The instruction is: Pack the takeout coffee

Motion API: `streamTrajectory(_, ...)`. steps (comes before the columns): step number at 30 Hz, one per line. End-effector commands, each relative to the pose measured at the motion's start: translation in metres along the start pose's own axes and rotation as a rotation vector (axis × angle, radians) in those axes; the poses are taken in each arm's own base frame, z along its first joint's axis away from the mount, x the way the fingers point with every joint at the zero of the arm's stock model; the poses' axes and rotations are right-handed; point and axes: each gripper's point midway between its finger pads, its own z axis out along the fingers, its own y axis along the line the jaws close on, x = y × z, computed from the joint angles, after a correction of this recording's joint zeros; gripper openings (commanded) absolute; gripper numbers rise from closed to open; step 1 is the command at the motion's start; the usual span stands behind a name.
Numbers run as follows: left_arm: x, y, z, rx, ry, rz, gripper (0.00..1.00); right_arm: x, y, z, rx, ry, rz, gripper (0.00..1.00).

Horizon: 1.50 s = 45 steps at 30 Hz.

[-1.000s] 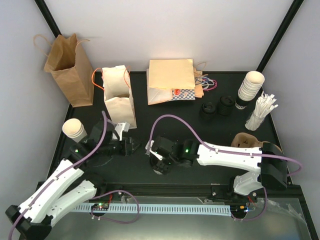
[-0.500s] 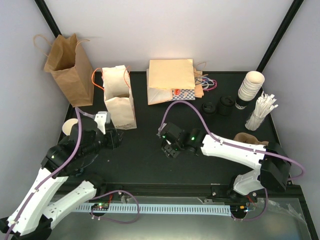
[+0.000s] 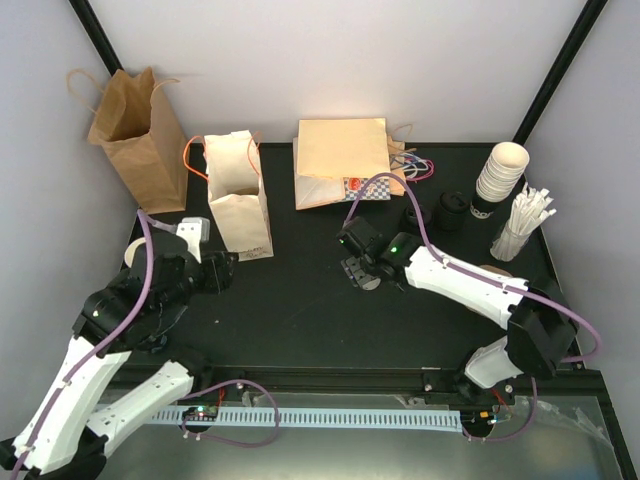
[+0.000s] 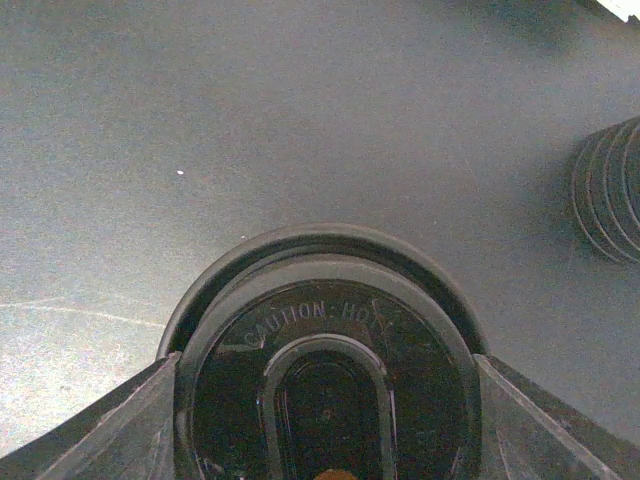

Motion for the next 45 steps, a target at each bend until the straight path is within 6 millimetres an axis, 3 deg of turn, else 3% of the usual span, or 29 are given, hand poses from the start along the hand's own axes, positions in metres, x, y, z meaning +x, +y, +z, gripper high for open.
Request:
streamTrajectory(1, -0.011, 0.005, -0.009, -0.04, -0.027, 0.015, 0.6, 0.007, -0.007, 0.006, 0.034, 0.046, -0.002, 0.68)
streamTrajectory(4, -0.012, 0.006, -0.007, -0.048, -0.021, 0.013, 0.6, 0.008, -0.007, 0.006, 0.033, 0.047, -0.003, 0.68)
streamTrajectory(8, -0.018, 0.006, -0.006, -0.038, -0.04, -0.013, 0.7, 0.007, -0.01, 0.004, 0.047, 0.042, -0.007, 0.68)
streamTrajectory(16, -0.042, 0.023, 0.001, -0.157, -0.033, -0.008, 0.99, 0.007, -0.01, -0.001, 0.034, 0.031, -0.009, 0.68)
streamTrajectory(23, -0.073, 0.047, 0.014, -0.292, 0.011, -0.01, 0.99, 0.012, -0.01, -0.004, 0.025, 0.033, -0.019, 0.68)
streamTrajectory(33, -0.127, 0.072, 0.046, -0.296, 0.009, -0.053, 0.98, 0.014, -0.008, -0.005, 0.006, 0.032, -0.019, 0.68)
streamTrajectory(40, -0.138, 0.086, 0.092, -0.287, 0.104, -0.076, 0.87, 0.014, -0.008, -0.005, 0.008, 0.032, -0.016, 0.68)
streamTrajectory(45, -0.142, 0.106, 0.113, -0.368, 0.145, -0.078, 0.78, 0.012, -0.009, -0.006, 0.007, 0.029, -0.011, 0.68)
